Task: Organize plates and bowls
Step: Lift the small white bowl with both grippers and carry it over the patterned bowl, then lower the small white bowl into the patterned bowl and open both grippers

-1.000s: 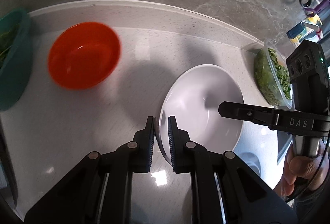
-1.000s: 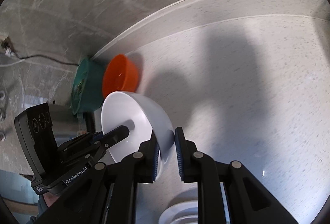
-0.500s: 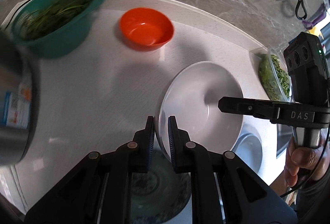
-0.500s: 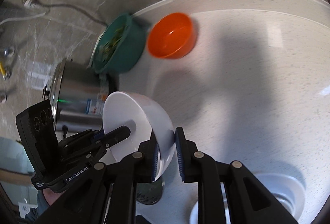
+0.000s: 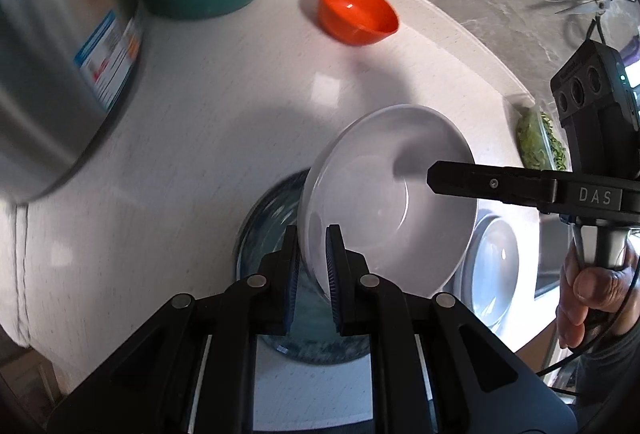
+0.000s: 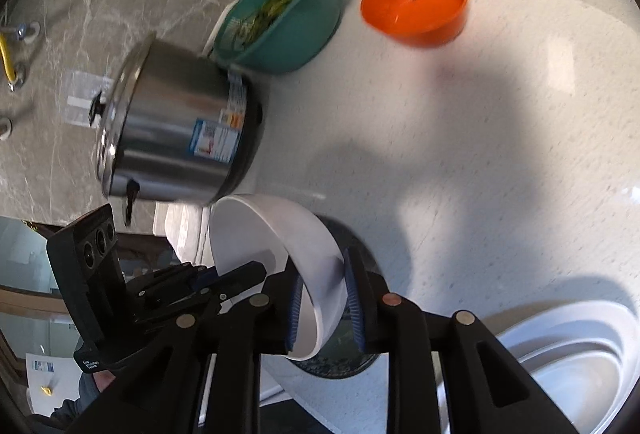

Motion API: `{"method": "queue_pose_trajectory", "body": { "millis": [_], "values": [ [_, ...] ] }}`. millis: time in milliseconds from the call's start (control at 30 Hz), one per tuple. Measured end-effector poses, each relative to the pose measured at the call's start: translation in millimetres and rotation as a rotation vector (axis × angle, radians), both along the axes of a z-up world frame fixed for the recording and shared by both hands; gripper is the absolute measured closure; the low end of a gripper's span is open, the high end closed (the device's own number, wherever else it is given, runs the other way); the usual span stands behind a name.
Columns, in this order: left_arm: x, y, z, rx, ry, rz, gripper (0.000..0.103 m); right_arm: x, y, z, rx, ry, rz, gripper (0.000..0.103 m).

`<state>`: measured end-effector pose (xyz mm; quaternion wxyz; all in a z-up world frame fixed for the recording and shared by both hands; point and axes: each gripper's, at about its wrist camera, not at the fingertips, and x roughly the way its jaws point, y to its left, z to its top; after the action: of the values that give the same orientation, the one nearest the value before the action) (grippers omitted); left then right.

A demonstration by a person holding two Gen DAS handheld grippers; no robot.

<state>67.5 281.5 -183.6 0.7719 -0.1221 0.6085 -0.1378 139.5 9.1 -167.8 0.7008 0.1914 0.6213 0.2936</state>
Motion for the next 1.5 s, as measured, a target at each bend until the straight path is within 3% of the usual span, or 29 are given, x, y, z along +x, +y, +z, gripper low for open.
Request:
{"method": "queue_pose_trajectory", "body": {
  "millis": [333,733,1267,1367,1400,1433,1500],
  "values": [
    [-24,8,-23,0.009,0.042,-0.004,0.091,-20,3,-22,-0.029,0.041,0.015,0.078],
    [-13,-7,-43,0.029,0.058,-0.018,0.091,-25,6,-44,-0.062,0.078,0.011,0.078],
    [-5,-3,-57,-0.002,0.044,0.042,0.088,-20,22,-44,-0.137,0.039,0.069,0.079],
    [-7,-2,-53,-0.023,0.025,0.056,0.079,-18,24,-44,-0.150,0.034,0.074,0.080],
    [-7,-2,-51,-0.027,0.012,0.060,0.070,-17,24,-44,-0.152,0.032,0.074,0.080],
    [-7,-3,-48,-0.028,-0.003,0.060,0.053,-16,24,-43,-0.156,0.029,0.073,0.080],
    [-7,-5,-41,-0.046,-0.027,0.055,0.040,-15,23,-43,-0.169,0.021,0.075,0.082]
  ]
}}
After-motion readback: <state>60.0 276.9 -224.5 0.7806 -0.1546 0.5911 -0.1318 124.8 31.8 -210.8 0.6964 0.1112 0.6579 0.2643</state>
